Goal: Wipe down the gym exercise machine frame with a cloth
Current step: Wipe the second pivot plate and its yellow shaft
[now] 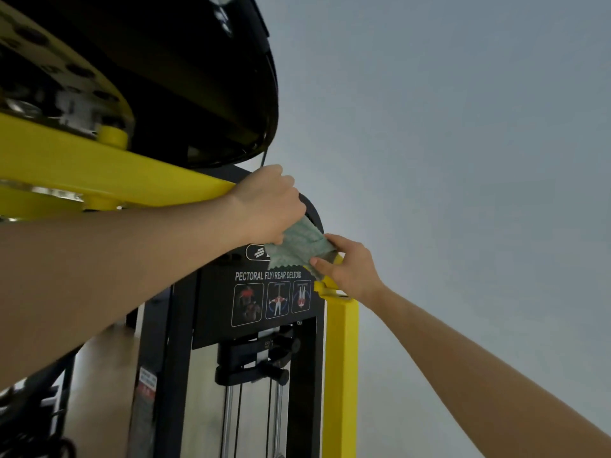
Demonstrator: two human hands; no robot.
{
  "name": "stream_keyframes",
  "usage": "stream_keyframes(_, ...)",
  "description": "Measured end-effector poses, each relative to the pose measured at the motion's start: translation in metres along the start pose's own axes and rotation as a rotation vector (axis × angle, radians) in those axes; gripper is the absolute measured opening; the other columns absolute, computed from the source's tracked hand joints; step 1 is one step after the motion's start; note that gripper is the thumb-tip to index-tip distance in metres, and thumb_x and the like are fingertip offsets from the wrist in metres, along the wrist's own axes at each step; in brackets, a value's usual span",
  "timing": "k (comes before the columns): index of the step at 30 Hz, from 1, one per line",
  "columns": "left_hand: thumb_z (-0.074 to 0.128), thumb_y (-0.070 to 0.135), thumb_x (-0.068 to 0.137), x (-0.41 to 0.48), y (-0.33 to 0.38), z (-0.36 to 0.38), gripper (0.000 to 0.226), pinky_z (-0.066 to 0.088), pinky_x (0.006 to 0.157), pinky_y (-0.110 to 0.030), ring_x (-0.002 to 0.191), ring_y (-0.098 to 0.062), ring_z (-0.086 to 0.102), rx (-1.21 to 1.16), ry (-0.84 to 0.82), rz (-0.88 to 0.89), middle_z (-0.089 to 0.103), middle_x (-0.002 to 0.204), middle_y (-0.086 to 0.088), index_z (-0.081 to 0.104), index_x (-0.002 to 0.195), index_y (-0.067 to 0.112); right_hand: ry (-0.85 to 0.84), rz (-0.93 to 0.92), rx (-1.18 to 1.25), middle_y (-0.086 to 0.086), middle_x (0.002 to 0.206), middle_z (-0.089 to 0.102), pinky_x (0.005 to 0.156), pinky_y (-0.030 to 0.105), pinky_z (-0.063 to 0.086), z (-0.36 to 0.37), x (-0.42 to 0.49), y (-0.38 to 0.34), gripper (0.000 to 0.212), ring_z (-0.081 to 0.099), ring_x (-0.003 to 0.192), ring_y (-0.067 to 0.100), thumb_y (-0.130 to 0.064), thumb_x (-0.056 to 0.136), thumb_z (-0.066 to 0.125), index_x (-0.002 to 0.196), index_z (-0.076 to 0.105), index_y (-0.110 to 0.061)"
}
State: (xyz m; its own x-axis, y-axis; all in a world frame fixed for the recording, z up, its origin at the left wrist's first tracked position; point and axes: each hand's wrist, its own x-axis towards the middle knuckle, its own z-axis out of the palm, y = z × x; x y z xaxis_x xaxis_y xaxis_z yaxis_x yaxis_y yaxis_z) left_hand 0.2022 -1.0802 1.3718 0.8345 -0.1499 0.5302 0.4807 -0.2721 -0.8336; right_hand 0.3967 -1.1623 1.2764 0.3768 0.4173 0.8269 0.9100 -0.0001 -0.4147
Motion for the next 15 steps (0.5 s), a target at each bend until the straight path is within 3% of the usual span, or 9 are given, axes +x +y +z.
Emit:
stream_keyframes(5,0.058,0.041,0.092,-0.033,-0.013,0.013,0.020,0.036,0.081,-0.037,0.096,-0.022,0.052,0.100,0.117,-0.040,0.063,0.091,0.003,0.060,0.096,0.021,-0.061,-0.126,0.038,-0.004,0.103,0.073,0.079,0.010,0.045,-0.001,0.012,-0.026,0.040,0.064,0.098,0.013,-0.020,0.080,0.082,0.118,0.069,-0.022)
stream_keyframes(8,0.056,0.034,0.093,-0.043,-0.015,0.014,0.017,0.037,0.082,-0.038,0.094,-0.023,0.052,0.131,0.153,-0.081,0.062,0.090,0.001,0.060,0.096,0.018,-0.066,-0.176,0.003,-0.009,0.099,0.071,0.077,0.003,0.043,-0.003,0.018,-0.034,0.045,0.062,0.089,0.000,-0.019,0.078,0.085,0.121,0.070,-0.020)
stream_keyframes(10,0.055,0.026,0.095,-0.045,-0.012,0.016,0.012,0.037,0.082,-0.038,0.093,-0.024,0.052,0.132,0.178,-0.101,0.063,0.089,0.001,0.061,0.097,0.016,-0.021,-0.173,0.005,-0.009,0.096,0.072,0.080,0.008,0.047,-0.008,0.020,-0.033,0.042,0.064,0.083,-0.002,-0.016,0.078,0.085,0.119,0.073,-0.016)
stream_keyframes(12,0.053,0.013,0.094,-0.046,-0.008,0.018,0.012,0.038,0.080,-0.038,0.091,-0.025,0.050,0.124,0.220,-0.108,0.062,0.087,0.000,0.065,0.096,0.016,0.039,-0.154,0.021,-0.003,0.091,0.075,0.080,0.020,0.055,-0.015,0.022,-0.028,0.028,0.070,0.080,0.007,-0.009,0.080,0.082,0.108,0.078,-0.013)
stream_keyframes(15,0.058,0.003,0.085,-0.047,0.002,0.024,0.017,0.037,0.075,-0.038,0.085,-0.025,0.050,0.108,0.314,-0.071,0.060,0.082,-0.001,0.068,0.083,0.017,0.053,-0.152,-0.054,0.000,0.087,0.077,0.076,0.024,0.058,-0.023,0.021,-0.025,0.020,0.073,0.080,0.014,-0.004,0.080,0.080,0.099,0.080,-0.012)
